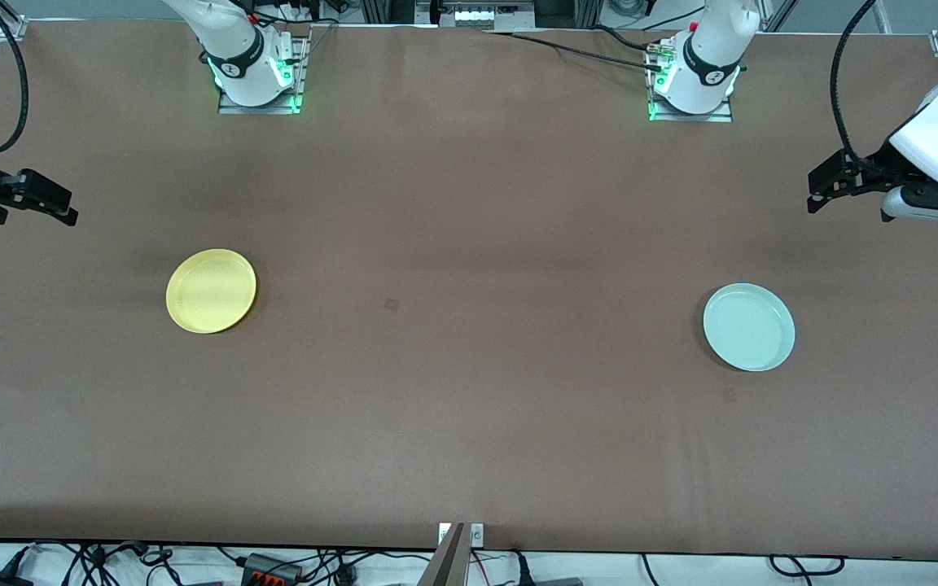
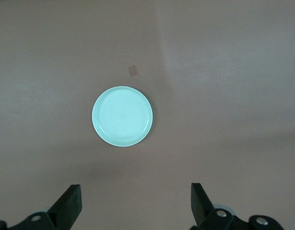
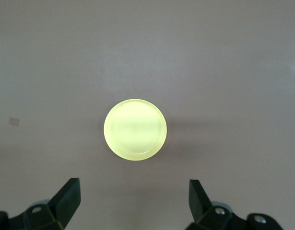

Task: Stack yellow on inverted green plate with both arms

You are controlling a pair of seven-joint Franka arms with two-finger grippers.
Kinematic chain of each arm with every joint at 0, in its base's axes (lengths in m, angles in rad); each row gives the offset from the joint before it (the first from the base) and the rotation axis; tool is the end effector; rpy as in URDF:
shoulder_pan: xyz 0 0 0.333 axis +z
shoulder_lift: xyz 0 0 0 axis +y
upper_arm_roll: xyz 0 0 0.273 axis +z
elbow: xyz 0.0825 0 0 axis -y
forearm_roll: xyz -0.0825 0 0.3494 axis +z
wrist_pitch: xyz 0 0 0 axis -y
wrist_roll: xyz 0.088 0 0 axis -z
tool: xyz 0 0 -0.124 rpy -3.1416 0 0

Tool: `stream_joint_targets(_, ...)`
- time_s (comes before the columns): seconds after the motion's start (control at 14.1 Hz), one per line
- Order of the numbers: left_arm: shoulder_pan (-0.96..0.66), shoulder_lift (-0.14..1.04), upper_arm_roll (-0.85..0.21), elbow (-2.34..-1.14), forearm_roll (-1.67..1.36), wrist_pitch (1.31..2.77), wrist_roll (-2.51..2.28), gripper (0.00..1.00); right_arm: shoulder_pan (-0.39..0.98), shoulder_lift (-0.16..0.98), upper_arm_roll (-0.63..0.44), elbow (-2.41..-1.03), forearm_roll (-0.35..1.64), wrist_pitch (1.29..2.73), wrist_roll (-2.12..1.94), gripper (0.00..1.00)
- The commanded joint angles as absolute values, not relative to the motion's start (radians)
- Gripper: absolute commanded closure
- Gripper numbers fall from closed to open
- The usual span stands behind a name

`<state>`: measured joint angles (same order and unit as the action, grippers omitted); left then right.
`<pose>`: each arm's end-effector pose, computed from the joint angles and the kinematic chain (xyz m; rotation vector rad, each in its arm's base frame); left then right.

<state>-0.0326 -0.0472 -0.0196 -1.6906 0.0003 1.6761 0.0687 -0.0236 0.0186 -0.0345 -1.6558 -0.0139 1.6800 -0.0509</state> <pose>0.5153 -0.0271 0.5455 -3.1340 0.1897 -0.0513 0.5313 -0.0324 0.5269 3.1268 -0.0089 0.0075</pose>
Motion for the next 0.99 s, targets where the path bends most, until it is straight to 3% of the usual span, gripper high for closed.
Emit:
stream_joint_targets(0.0, -0.035, -0.048, -0.015, -1.660, 0.008, 1.657, 0.064, 0.00, -0.028, 0.005, -0.035, -1.658, -0.021, 1.661, -0.057, 0.00)
stream_joint_targets(0.28, -0.049, 0.009, -0.020, -1.560, 0.020, 1.546, 0.075, 0.00, -0.029, 0.006, -0.037, -1.658, -0.021, 1.661, -0.057, 0.00)
stream_joint_targets(0.92, -0.041, 0.055, -0.018, -1.542, 0.018, 1.520, 0.069, 0.00, -0.034, 0.008, -0.037, -1.660, -0.023, 1.661, -0.069, 0.00)
